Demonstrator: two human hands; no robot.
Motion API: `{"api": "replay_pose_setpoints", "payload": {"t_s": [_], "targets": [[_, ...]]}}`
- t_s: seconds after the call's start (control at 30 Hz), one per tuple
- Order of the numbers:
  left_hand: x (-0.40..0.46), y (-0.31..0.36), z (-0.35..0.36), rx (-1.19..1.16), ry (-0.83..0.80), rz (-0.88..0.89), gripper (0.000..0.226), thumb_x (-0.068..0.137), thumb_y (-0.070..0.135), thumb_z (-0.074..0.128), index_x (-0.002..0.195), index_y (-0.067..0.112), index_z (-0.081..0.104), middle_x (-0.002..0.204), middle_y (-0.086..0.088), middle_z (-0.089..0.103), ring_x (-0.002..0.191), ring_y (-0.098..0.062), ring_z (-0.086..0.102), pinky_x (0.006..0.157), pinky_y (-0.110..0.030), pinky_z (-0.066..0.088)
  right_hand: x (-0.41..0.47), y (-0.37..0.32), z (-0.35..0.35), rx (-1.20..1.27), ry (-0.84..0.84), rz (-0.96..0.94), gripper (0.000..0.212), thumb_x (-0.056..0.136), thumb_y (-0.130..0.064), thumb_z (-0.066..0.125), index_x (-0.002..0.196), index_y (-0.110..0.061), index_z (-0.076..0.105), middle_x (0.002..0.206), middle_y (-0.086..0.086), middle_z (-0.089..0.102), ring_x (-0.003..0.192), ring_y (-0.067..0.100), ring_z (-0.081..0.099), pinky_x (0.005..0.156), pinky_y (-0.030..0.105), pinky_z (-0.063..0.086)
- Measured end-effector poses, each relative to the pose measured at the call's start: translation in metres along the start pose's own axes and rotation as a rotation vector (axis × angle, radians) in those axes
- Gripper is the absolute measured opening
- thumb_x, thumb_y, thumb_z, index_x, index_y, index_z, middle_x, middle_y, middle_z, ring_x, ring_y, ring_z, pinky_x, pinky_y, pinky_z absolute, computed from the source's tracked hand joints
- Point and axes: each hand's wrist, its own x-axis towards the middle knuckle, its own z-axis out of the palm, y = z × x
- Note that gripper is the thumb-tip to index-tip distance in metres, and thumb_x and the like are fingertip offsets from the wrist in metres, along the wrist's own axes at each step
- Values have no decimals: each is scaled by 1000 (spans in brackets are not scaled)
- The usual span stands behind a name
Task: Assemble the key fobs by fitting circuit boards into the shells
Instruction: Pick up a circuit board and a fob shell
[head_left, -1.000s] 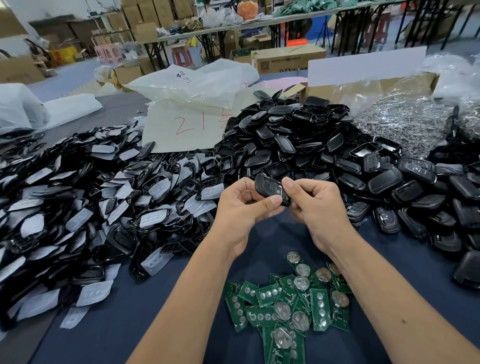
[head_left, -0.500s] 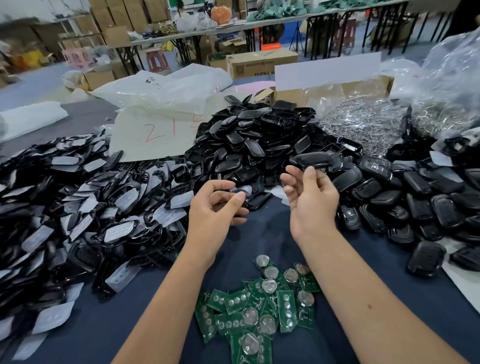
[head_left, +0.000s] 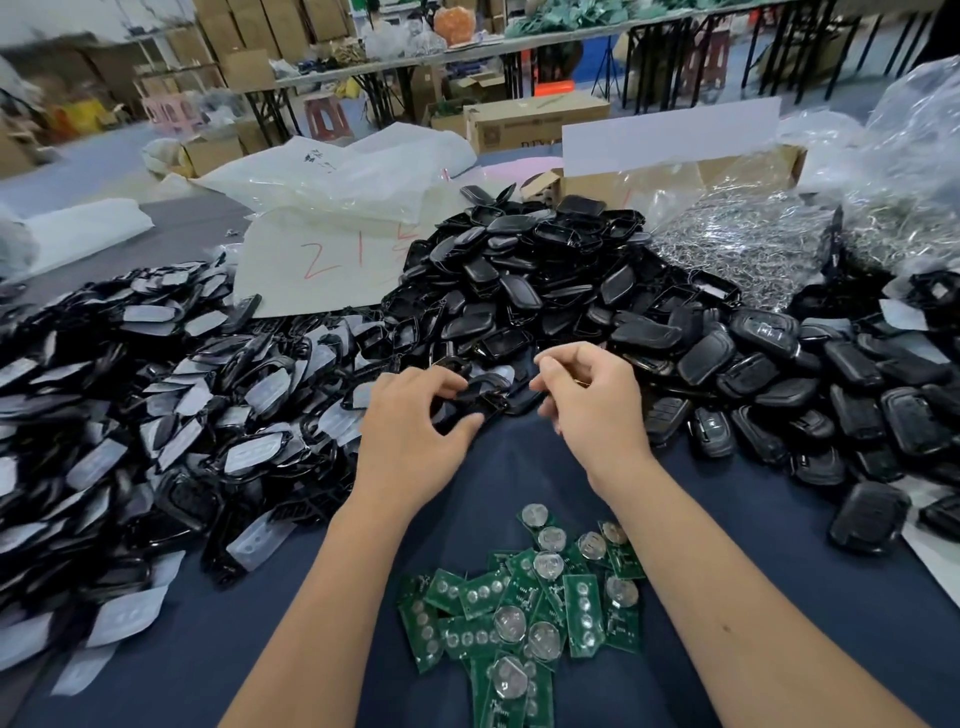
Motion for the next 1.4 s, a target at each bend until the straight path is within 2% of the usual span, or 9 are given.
{"api": "replay_pose_setpoints", "payload": {"t_s": [0.13, 0.27, 0.4, 0.5, 0.6, 0.77, 0.9, 1.07, 1.4], "targets": [[0, 0, 1, 18, 8, 24, 18, 86, 33, 80, 101, 28, 72, 99, 13, 65, 103, -12, 48, 90, -27, 37, -2, 2, 0, -249, -78, -153, 14, 97, -21, 68, 86, -28, 72, 74, -10, 71, 69, 5, 65, 65, 19, 49], [1, -1, -1, 41, -35, 11, 24, 81, 38, 84, 99, 26, 74, 97, 11, 64, 101, -15, 48, 87, -28, 38, -2, -11, -10, -497, -464, -273, 13, 91, -27, 78, 79, -24, 74, 72, -8, 71, 66, 4, 62, 67, 23, 47], [0, -5, -3, -49, -23, -66, 20, 80, 23, 85, 77, 27, 66, 83, 12, 65, 92, -15, 56, 81, -38, 52, -5, -32, -28, -583, -886, -114, 17, 76, -37, 92, 85, -31, 79, 85, -2, 72, 74, 11, 63, 73, 32, 54], [1, -7, -5, -115, -6, -62, 24, 83, 17, 82, 76, 27, 61, 77, 14, 65, 80, -10, 60, 72, -33, 52, -7, -41, -32, -786, -980, -86, 30, 66, -44, 96, 88, -42, 75, 94, -10, 64, 82, 10, 62, 76, 28, 53], [1, -4, -7, -83, -68, 50, 22, 83, 31, 82, 95, 30, 63, 92, 18, 61, 90, -9, 54, 79, -28, 47, -8, -42, -29, -874, -981, -111, 23, 68, -43, 94, 81, -38, 75, 86, -8, 60, 67, 1, 54, 59, 18, 44], [-1, -2, -1, -34, -142, 94, 35, 84, 34, 82, 115, 34, 66, 95, 14, 58, 84, -2, 51, 79, -29, 47, -6, -34, -36, -669, -944, -87, 19, 77, -36, 91, 81, -28, 74, 77, 0, 66, 66, 4, 54, 63, 26, 48], [-1, -4, -1, 8, -181, 94, 38, 87, 37, 78, 123, 39, 67, 90, 15, 48, 80, 2, 47, 68, -21, 38, -1, -19, -27, -348, -710, -88, 22, 95, -30, 76, 82, -19, 62, 64, -1, 63, 60, 12, 53, 56, 24, 43], [0, -2, -3, -7, -166, 101, 17, 90, 29, 76, 102, 36, 66, 82, 12, 52, 75, 0, 49, 65, -25, 35, 0, -3, -11, 96, -314, 12, 11, 98, -13, 72, 94, -17, 62, 66, 3, 60, 51, 12, 53, 44, 20, 38], [1, 10, -3, -485, 7, -146, 34, 95, 12, 51, 109, 36, 70, 75, 7, 65, 58, -20, 50, 54, -20, 42, -2, -3, -2, 506, -215, 77, 28, 91, 7, 71, 118, 0, 69, 84, 4, 78, 85, 23, 79, 68, 20, 59]]}}
